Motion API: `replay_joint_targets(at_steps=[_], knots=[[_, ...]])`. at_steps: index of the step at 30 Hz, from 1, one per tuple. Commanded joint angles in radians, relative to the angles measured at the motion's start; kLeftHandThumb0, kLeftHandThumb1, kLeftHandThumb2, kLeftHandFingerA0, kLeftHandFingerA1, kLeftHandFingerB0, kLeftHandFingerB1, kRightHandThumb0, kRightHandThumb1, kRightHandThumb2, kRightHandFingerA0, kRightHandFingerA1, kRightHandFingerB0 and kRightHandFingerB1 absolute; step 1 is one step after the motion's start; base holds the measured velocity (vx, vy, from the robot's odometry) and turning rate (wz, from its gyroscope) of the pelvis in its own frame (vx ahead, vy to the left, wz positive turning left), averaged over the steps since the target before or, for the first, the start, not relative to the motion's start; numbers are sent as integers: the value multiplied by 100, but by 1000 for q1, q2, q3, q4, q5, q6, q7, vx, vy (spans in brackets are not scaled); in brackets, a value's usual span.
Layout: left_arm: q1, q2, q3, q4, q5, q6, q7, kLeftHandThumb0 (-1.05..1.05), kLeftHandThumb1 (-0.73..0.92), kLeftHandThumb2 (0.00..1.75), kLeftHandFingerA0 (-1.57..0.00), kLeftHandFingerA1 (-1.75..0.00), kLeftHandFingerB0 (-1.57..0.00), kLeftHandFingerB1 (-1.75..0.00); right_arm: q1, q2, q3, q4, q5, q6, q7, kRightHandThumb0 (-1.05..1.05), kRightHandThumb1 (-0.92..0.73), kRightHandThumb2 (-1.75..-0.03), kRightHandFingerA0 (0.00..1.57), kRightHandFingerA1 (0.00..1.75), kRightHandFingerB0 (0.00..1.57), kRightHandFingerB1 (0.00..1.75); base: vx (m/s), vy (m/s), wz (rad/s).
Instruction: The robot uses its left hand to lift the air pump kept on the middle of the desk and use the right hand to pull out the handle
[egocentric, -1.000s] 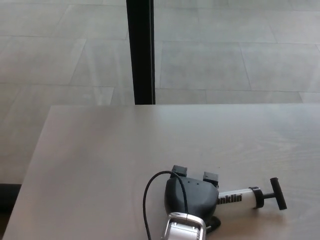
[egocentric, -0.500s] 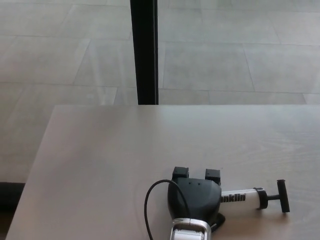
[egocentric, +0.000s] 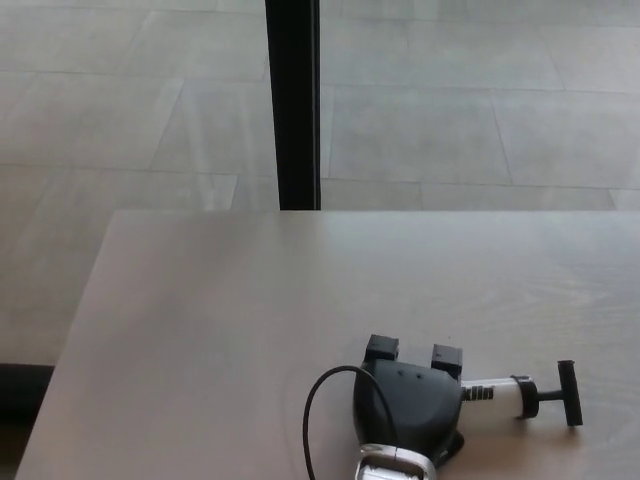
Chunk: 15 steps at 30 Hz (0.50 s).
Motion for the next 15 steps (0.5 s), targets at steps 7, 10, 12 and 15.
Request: replay_joint_targets(at_steps=[7,10,12,15], knots=[[29,-24,-82,67,48,-191,-66,-28,58,69,-84,-150,-29,-50,-6,-26,10,-5,-25,21,2,-47,-68,-60,74,63,62,50,0,0,0],[23,-8,-61,59,40,-227,-72,-23,57,69,-83,-147,-45,-54,-15,-24,12,8,-29,9,1,-46,-67,-60,74,64,62,51,0,0,0],[10,-13,-66,72,57,-209,-108,-27,57,63,-85,-141,-68,-65,-15,-24,11,13,-28,7,2,-46,-67,-60,74,65,62,51,0,0,0],[12,-8,-45,108,61,-210,-113,-27,64,60,-83,-115,-76,-61,-18,-28,15,19,-35,1,10,-47,-68,-60,76,70,66,52,0,0,0]])
